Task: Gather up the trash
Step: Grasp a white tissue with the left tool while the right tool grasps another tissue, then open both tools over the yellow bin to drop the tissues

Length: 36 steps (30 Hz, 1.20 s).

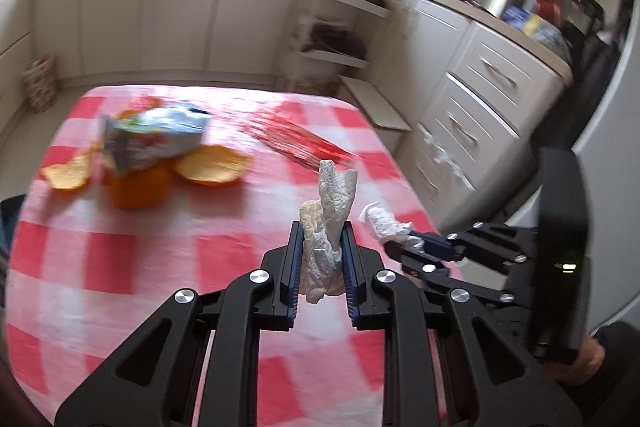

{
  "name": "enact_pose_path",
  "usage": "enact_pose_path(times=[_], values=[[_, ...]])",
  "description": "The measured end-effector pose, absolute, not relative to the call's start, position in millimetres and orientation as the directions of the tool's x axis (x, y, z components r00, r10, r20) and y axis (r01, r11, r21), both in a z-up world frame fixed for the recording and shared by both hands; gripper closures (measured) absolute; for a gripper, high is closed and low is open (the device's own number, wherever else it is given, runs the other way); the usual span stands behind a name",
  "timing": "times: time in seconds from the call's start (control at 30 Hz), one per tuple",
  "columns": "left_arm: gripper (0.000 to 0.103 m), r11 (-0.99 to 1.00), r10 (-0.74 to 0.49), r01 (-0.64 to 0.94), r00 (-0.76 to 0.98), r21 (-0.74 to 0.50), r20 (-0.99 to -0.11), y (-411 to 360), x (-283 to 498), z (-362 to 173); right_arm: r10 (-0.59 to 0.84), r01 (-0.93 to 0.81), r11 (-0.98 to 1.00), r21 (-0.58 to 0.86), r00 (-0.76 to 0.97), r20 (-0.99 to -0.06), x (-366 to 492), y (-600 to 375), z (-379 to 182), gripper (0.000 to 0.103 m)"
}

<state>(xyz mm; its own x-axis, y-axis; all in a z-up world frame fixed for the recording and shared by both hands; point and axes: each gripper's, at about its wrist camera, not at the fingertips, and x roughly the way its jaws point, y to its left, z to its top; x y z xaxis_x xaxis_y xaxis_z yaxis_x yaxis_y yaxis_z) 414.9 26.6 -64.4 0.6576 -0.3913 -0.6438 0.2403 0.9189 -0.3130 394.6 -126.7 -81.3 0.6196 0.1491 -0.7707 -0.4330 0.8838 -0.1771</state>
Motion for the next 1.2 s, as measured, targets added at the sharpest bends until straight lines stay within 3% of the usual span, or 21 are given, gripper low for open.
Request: enact_pose_path(times=[0.3, 0.57, 0.63, 0.7, 0.73, 0.8, 0.87, 1.07, 1.2], values=[[0.086, 0.816, -0.568, 0.439, 0.488, -0.376, -0.662, -91, 384, -91, 0.009, -0.249, 0.948, -0.2, 0.646, -0.763, 335, -263, -66, 0.088], [0.086, 0.753, -0.617, 0.535, 0.369, -0.384, -0.695, -208, 363, -105, -0.114, -0.12, 0.969, -0.215, 0.553, -0.825, 311, -347, -114, 0.088], [0.086, 0.751, -0.615, 0.533, 0.351, -0.389, -0.706, -230, 366, -109, -0.113, -0.116, 0.973, -0.201, 0.518, -0.848, 313, -359, -124, 0.082], [0.084, 0.764, -0.591, 0.523, 0.332, -0.379, -0.735, -250, 371, -116, -0.129, -0.113, 0.972, -0.206, 0.476, -0.87, 318, -366, -132, 0.058], [0.08, 0.773, -0.574, 0.513, 0.318, -0.372, -0.755, -260, 376, -121, -0.158, -0.107, 0.967, -0.232, 0.465, -0.871, 320, -368, -135, 0.055], [0.056, 0.788, -0.547, 0.503, 0.308, -0.355, -0.778, -271, 381, -127, -0.182, -0.099, 0.962, -0.255, 0.463, -0.868, 322, -371, -134, 0.053], [0.043, 0.8, -0.525, 0.499, 0.315, -0.333, -0.791, -276, 383, -128, -0.201, -0.081, 0.96, -0.268, 0.467, -0.861, 322, -378, -130, 0.049], [0.037, 0.841, -0.471, 0.487, 0.44, -0.238, -0.765, -241, 397, -96, -0.19, -0.053, 0.966, -0.254, 0.521, -0.832, 315, -383, -108, 0.042], [0.022, 0.925, -0.339, 0.359, 0.625, -0.126, -0.703, -167, 427, -56, -0.154, -0.084, 0.966, -0.244, 0.568, -0.808, 310, -367, -92, 0.04]])
